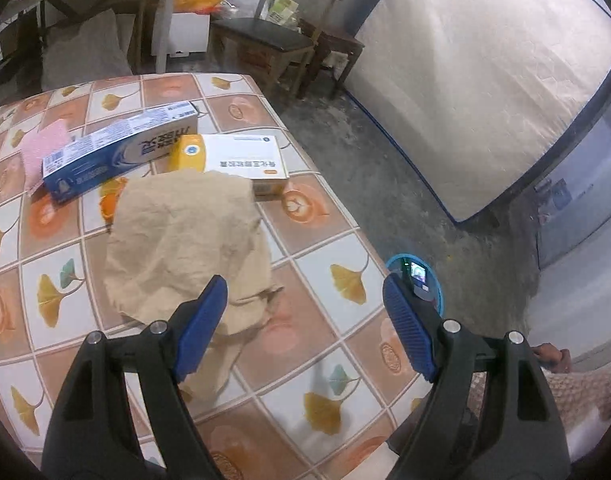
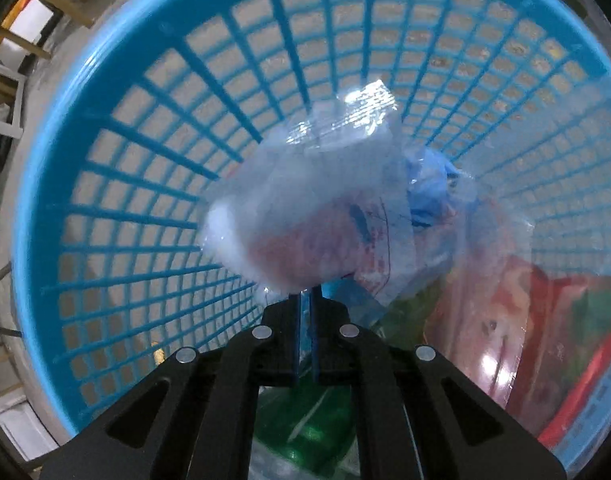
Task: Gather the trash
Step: 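Bring both tools back over the table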
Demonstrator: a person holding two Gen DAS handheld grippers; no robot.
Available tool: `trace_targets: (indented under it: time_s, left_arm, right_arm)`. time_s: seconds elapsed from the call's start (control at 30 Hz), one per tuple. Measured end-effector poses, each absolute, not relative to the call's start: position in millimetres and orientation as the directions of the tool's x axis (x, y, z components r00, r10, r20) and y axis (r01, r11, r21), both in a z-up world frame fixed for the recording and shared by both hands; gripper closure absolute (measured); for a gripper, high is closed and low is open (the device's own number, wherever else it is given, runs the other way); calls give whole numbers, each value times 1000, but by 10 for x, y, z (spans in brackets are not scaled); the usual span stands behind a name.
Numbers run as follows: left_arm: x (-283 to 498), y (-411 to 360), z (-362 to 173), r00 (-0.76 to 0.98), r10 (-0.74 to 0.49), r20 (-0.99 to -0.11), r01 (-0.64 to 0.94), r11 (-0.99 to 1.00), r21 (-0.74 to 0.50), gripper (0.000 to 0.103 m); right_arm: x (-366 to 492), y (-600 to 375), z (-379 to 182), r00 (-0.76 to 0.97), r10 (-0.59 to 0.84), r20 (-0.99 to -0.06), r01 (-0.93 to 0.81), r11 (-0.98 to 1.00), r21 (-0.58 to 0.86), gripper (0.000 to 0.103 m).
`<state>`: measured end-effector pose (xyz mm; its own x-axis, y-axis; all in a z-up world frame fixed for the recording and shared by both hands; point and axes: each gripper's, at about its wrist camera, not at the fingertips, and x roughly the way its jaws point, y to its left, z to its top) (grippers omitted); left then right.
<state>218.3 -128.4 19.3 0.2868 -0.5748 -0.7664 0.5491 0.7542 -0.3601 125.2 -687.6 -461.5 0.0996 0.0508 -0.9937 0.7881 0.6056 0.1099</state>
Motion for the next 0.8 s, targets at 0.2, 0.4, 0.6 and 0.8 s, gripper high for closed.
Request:
trace_targets:
  time_s: [0.2,0.4,0.6,0.8]
  left_arm:
    - [2076,-1309,204,267,-624,-735,566,719,-405,27]
    - [1844,-1194,320,281,-664,-693,591,689,-420,27]
    - [1676,-925,321,326,-658,-679,565,711,-418,24]
    - [1487,-497,256,429,-585,-688,493,790,-364,21]
  right_arm:
    - [1079,-6793,-3953,229,8,-973,772,608,187,65]
    - [663,-6677,-3063,404,-57,-913,732,619,285,63]
    - [189,-6680,-2906,358,-113,-927,804,542,245,63]
    - [-203,-6301,-2463,456,-102,-884,770,543,335,63]
